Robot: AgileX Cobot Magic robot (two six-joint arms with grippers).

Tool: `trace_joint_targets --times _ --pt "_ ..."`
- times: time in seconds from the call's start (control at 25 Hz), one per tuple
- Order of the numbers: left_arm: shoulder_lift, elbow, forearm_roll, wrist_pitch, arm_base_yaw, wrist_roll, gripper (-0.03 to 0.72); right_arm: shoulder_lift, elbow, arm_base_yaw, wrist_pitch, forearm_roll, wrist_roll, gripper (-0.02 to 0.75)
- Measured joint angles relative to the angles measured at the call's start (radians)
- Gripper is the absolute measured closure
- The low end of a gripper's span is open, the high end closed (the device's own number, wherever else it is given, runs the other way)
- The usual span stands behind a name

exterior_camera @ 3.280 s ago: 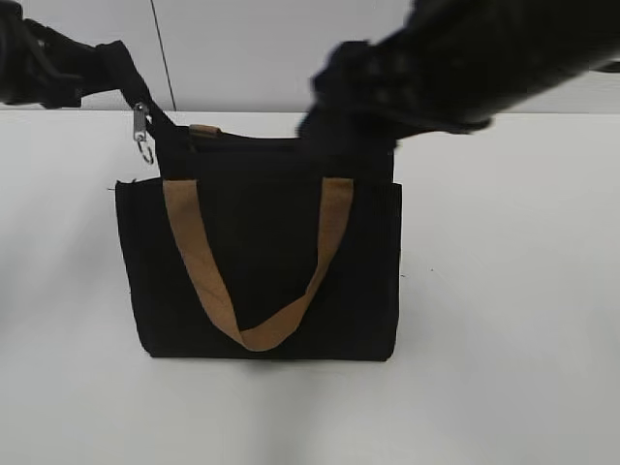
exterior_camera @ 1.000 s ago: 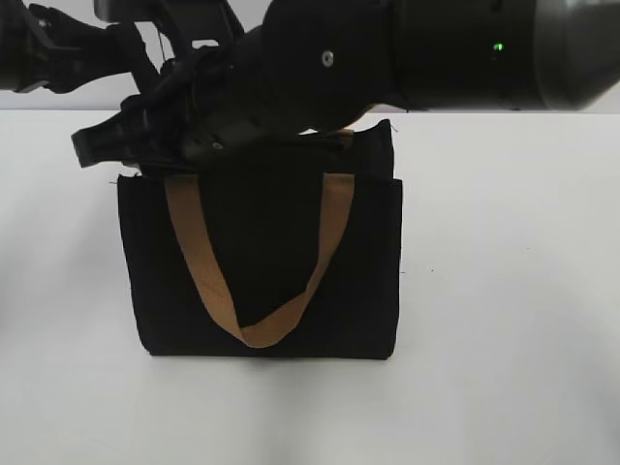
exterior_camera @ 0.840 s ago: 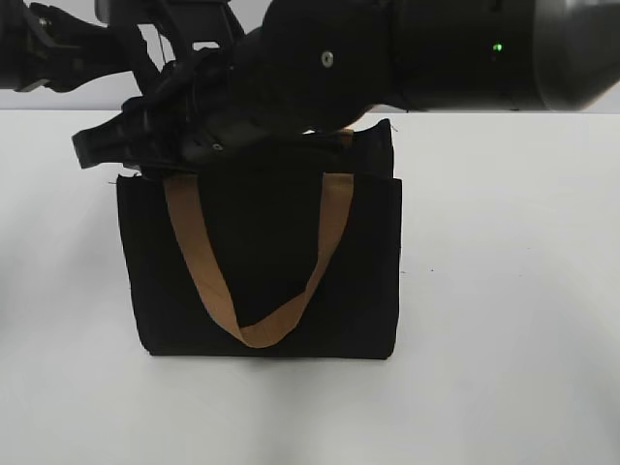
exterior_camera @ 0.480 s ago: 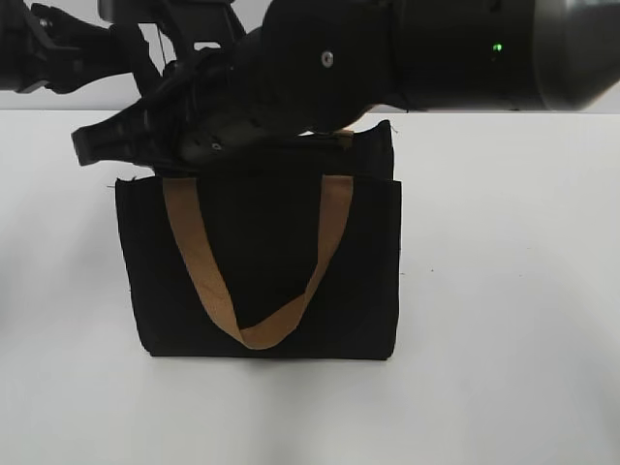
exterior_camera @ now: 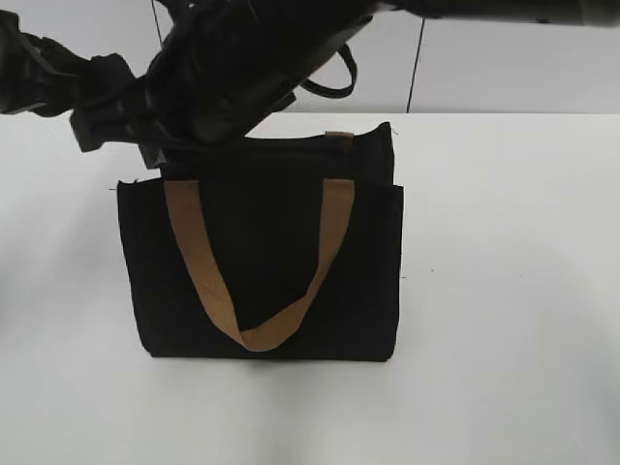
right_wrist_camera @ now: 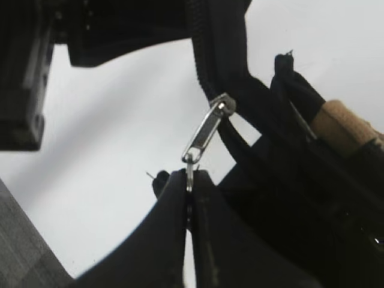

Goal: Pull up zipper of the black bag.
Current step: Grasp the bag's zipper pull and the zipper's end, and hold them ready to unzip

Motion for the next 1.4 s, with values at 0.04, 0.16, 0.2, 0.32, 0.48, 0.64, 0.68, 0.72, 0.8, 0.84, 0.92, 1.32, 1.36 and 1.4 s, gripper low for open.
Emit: trace_joint_targets --times 0.04,0.16,0.2,0.32,0.48,0.64,0.68,0.72,0.8,0.84,0.92,1.32,1.36,1.4 --pt "0.0 0.0 0.001 0.001 0.002 -0.007 0.666 0.0 -0.013 0.0 0.034 -0.015 0.0 0.752" --pt "0.0 0.0 0.006 -0.022 0.019 -0.017 0.666 0.0 -0.055 -0.003 0.113 -0.065 0.0 0.752" --pt "0.0 0.0 0.006 -0.033 0.028 -0.017 0.666 -0.001 -0.071 -0.009 0.131 -0.074 0.0 0.752" --pt "0.0 0.0 0.008 -0.054 0.046 -0.024 0.666 -0.005 -0.107 -0.029 0.152 -0.088 0.0 0.752" --pt "0.0 0.012 0.008 -0.059 0.048 -0.033 0.666 -0.005 -0.122 -0.043 0.168 -0.091 -0.017 0.752" --pt "0.0 0.063 0.008 -0.03 0.048 -0.035 0.666 -0.005 -0.123 -0.046 0.188 -0.092 -0.058 0.752" --pt "0.0 0.073 0.009 -0.025 0.048 -0.035 0.666 -0.005 -0.123 -0.046 0.193 -0.092 -0.067 0.752" --pt "-0.001 0.079 0.009 -0.021 0.048 -0.035 0.666 -0.005 -0.123 -0.046 0.207 -0.092 -0.077 0.752" --pt "-0.015 0.081 0.009 -0.009 0.048 -0.035 0.666 0.004 -0.123 -0.046 0.237 -0.092 -0.098 0.752" --pt "-0.027 0.081 0.009 -0.002 0.048 -0.035 0.666 0.011 -0.123 -0.046 0.246 -0.092 -0.102 0.752" --pt "-0.064 0.081 0.009 0.01 0.048 -0.035 0.666 0.029 -0.123 -0.046 0.253 -0.091 -0.113 0.752" --pt "-0.111 0.083 0.016 -0.078 0.111 -0.035 0.666 0.048 -0.13 -0.087 0.345 -0.078 -0.16 0.752" --pt "-0.115 0.085 0.016 -0.085 0.119 -0.035 0.666 0.048 -0.129 -0.094 0.354 -0.072 -0.171 0.752" --pt "-0.116 0.086 0.016 -0.09 0.124 -0.035 0.666 0.047 -0.131 -0.097 0.367 -0.067 -0.186 0.752"
